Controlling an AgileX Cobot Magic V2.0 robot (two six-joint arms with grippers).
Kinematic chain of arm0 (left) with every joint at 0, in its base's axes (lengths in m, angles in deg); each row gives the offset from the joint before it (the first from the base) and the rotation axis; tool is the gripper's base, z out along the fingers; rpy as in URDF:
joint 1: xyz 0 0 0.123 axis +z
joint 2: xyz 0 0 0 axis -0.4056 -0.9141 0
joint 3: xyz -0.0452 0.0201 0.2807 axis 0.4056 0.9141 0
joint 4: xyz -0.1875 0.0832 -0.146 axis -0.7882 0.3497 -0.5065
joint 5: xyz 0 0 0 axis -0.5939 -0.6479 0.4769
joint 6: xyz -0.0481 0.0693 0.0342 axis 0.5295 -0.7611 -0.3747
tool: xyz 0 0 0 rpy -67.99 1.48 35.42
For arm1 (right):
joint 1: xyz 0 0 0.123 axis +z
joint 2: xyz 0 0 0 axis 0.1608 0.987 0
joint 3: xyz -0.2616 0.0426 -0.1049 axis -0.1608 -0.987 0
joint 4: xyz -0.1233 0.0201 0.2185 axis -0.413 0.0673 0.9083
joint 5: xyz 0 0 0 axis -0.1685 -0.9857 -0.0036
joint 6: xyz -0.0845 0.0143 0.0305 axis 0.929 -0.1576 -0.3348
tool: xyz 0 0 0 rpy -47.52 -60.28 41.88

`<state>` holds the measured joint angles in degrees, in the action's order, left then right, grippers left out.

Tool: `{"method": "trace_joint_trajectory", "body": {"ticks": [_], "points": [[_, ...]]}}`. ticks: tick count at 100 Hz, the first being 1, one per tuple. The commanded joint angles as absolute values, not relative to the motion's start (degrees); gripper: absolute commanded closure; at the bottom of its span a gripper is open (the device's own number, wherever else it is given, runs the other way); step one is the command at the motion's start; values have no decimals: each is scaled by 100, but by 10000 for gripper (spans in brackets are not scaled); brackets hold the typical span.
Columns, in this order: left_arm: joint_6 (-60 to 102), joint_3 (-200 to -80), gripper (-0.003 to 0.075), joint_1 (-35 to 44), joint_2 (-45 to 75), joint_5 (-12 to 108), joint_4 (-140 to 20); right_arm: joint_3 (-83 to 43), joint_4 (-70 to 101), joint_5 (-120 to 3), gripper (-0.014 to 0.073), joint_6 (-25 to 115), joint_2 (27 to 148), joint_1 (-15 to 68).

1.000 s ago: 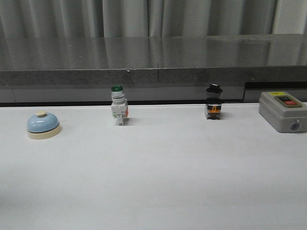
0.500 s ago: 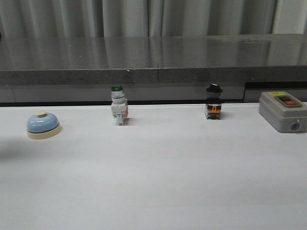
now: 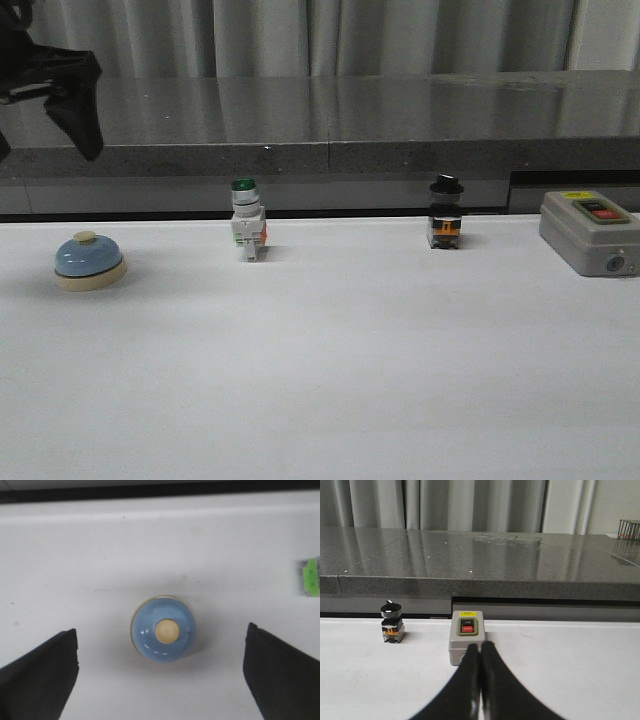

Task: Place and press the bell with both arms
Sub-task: 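Lower the left gripper onto the light-blue bell and grasp it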

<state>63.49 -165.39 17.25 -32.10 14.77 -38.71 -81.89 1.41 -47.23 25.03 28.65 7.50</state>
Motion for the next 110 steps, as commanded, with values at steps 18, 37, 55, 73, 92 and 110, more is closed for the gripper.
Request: {"method": "trace_joint_trajectory", "body": {"ticks": [18,37,55,73,92,110], "points": [[6013,-17058,82,1686,-3630,1454,-4539,-8104,89,-4229,654,2530,2774,743],[6013,-17056,83,1697,-3989,1446,-4360,-8104,89,-4229,654,2530,2774,743],[6013,-17056,83,1697,-4259,1456,-4335,-8104,89,-4229,654,2530,2774,743],[5945,-17070,83,1697,-4435,1562,-4314,-8104,89,-4229,654,2530,2774,743],[5908,-17070,160,1697,-4534,1511,-4300,-8104,89,-4229,654,2530,2774,743],[5908,-17088,395,1697,-4534,1501,-4300,-8104,89,-4229,654,2530,2774,743]]}}
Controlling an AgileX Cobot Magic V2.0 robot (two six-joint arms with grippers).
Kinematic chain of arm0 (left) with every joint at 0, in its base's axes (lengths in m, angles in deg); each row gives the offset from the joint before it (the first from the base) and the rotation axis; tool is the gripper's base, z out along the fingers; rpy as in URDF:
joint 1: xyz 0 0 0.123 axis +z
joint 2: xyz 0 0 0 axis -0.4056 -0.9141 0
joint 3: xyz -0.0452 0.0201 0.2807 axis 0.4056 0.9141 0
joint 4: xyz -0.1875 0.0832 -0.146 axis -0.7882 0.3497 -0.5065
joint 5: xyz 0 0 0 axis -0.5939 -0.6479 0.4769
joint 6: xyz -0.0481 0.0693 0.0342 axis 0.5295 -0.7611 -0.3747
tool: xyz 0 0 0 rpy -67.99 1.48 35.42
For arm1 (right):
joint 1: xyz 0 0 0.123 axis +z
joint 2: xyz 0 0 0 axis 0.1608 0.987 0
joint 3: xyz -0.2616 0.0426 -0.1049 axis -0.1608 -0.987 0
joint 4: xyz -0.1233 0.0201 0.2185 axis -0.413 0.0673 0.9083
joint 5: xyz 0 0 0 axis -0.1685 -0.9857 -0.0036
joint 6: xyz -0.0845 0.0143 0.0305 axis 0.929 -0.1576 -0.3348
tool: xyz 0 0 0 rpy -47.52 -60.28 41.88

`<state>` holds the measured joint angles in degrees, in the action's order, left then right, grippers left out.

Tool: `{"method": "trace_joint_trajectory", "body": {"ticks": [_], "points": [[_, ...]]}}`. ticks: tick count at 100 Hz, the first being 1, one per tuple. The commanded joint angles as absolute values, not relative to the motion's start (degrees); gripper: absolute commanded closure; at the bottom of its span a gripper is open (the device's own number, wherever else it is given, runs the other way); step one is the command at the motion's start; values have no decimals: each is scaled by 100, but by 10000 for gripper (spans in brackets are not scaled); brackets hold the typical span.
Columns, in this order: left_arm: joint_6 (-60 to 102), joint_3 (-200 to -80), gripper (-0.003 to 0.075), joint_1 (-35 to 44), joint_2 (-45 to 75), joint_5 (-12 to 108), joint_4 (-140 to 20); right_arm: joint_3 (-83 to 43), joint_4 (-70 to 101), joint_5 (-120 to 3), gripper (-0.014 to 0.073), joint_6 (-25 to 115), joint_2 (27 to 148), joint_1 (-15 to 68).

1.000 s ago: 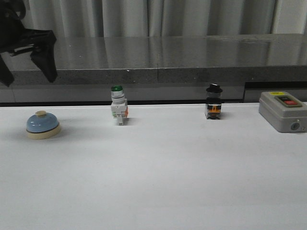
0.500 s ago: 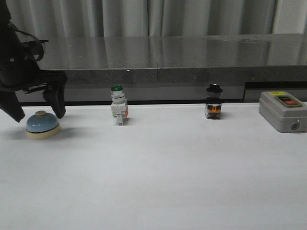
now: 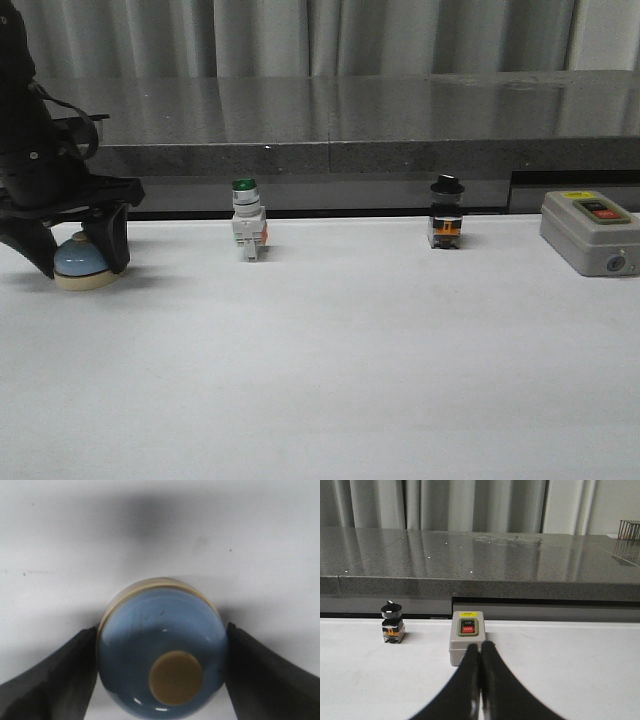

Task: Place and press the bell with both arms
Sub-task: 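Lower the left gripper onto the light-blue bell and grasp it, then lift the bell with the left gripper and set it down mid-table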

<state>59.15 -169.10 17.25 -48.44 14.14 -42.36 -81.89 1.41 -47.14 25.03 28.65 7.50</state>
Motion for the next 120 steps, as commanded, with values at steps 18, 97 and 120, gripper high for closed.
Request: {"method": "trace_joint_trajectory", "body": {"ticks": [18,97,120], "points": [[5908,-17232,462,1685,-4465,1397,-4312,-8104,89,-4229,654,2530,2774,743],[5634,-17608,462,-480,-3328,1329,-4300,-8104,89,-4229,654,2530,2774,743],[5634,-17608,462,-1243,-3891,1473,-4283,-8104,89,-4229,654,2530,2774,743]]}}
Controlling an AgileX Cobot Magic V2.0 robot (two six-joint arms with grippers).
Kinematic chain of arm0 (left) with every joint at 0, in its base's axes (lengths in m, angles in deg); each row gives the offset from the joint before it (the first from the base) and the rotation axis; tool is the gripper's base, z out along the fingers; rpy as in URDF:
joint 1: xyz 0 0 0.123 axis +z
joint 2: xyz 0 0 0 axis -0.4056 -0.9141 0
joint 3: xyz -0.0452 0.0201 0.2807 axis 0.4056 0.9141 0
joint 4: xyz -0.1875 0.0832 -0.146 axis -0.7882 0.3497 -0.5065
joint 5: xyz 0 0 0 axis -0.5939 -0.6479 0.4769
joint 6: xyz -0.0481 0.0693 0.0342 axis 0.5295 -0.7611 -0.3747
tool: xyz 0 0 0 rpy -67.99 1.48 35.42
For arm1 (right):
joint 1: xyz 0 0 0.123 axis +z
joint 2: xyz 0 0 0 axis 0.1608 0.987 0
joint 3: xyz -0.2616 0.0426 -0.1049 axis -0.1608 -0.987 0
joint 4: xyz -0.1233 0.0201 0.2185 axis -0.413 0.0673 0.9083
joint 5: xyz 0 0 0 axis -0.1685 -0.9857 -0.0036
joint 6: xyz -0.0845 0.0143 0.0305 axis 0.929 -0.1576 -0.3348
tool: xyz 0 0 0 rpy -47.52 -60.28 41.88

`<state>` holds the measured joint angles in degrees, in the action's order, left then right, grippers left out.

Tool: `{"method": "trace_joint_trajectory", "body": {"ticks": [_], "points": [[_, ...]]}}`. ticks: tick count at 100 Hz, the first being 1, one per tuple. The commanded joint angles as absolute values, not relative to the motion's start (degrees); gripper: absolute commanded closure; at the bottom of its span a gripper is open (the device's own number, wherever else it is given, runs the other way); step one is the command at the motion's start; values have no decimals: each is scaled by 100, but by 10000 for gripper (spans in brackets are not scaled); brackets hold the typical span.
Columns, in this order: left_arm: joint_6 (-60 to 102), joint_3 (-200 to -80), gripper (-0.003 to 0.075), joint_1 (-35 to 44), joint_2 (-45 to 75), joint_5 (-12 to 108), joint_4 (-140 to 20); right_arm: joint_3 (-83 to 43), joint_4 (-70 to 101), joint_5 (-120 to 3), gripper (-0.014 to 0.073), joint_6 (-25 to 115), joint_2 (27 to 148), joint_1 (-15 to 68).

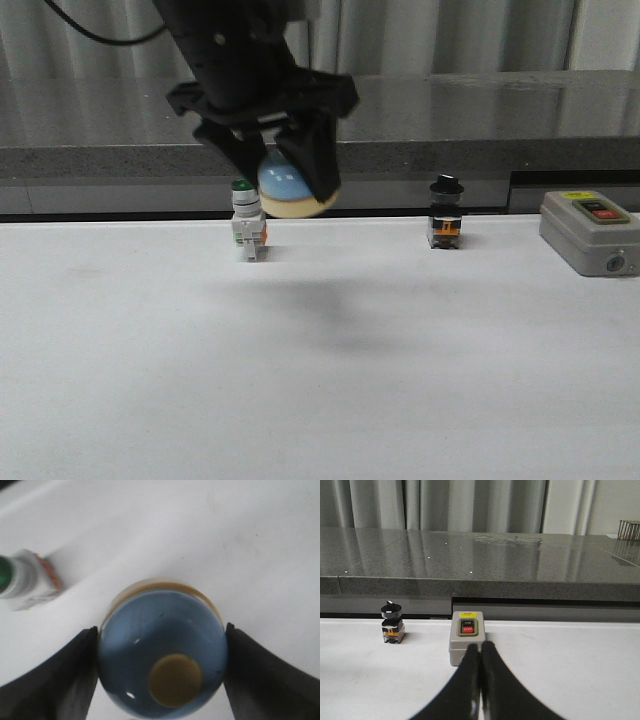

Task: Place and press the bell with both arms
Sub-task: 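Lift the bell with the left gripper and set it down mid-table, then open the left gripper and raise it away from the bell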

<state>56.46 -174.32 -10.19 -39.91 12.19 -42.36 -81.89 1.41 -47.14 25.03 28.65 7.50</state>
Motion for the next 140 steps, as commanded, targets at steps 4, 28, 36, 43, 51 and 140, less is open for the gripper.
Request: {"method": "trace_joint_trajectory", "body": {"ticks": [4,28,36,43,51,140], "points": [[5634,-17608,462,-1342,-3996,1497,-4283,-8104,89,-4229,654,2530,2774,743],[5634,-17609,460,-1542,-4481,1626,-4272,-8104,89,-4229,654,2530,2774,743],[5634,-17609,441,-1530,-4601,1527,-4272,-8104,89,-4229,654,2530,2774,743],[5634,-17609,393,-1530,-4643,1463,-4272,-8104,89,-4229,654,2530,2774,743],[5634,-17619,302,-1530,-4643,1481,-4284,-8104,89,-4229,654,2530,2774,743],[5868,-17659,699,-1205,-3644,1813,-4180,-8104,89,-4229,654,2530,2774,743]]}}
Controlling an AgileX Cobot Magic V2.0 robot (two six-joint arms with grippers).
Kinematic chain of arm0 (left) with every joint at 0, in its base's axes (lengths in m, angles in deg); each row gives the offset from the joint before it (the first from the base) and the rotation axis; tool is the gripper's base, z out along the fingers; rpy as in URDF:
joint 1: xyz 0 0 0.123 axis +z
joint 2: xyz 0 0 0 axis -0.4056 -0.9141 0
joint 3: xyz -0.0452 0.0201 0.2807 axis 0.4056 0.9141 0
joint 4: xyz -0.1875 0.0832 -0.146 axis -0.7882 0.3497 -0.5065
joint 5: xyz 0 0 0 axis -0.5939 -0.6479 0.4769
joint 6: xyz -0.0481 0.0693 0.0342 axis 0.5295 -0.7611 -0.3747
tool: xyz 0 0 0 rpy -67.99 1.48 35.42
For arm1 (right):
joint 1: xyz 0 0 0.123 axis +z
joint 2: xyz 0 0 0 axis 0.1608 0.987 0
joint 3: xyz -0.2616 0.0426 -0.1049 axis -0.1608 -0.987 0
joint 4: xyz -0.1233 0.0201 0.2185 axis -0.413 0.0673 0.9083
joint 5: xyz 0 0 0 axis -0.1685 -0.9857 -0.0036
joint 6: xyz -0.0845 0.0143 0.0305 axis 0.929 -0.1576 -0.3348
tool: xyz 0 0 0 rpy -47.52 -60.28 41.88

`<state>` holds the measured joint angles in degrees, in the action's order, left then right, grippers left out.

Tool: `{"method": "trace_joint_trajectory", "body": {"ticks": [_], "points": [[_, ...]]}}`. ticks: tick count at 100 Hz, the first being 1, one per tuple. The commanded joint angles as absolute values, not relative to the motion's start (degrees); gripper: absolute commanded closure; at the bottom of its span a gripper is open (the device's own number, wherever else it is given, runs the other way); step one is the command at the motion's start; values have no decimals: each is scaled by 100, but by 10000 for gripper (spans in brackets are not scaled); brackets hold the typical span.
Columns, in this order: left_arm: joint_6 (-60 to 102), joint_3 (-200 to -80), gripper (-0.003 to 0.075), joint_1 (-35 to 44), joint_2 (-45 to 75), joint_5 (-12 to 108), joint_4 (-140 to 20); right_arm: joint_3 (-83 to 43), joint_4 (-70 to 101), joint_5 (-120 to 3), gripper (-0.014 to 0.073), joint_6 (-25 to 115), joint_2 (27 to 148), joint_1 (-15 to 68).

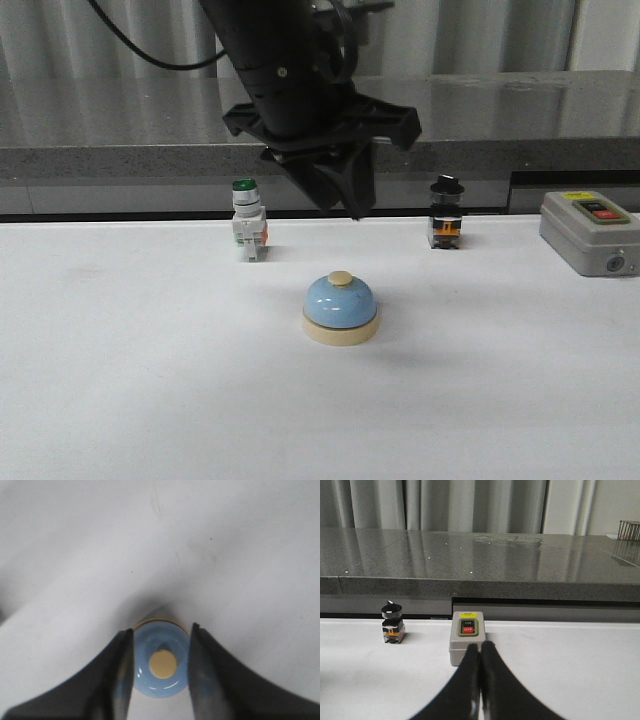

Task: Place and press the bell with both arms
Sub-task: 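Open the left gripper and raise it away from the bell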

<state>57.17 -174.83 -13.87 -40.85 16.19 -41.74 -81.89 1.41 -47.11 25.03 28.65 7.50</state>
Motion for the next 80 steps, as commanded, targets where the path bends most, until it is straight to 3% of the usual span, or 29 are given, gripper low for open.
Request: {"method": "trace_joint_trajectory", "body": {"ticks": [1,3,31,80], "points": [[5866,-17659,712,-1188,-3628,1813,-4180,-8104,89,-4229,654,2530,2774,743],[5866,-17659,742,-1142,-3617,1800,-4180,-8104,89,-4229,654,2530,2774,743],[5981,-17286,741,-474,-2997,1740,-4181,-8104,89,-4229,654,2530,2774,743],[6141,-15237,741,1079,-911,2299,-4181,-8104,89,-4229,654,2530,2774,743]]}}
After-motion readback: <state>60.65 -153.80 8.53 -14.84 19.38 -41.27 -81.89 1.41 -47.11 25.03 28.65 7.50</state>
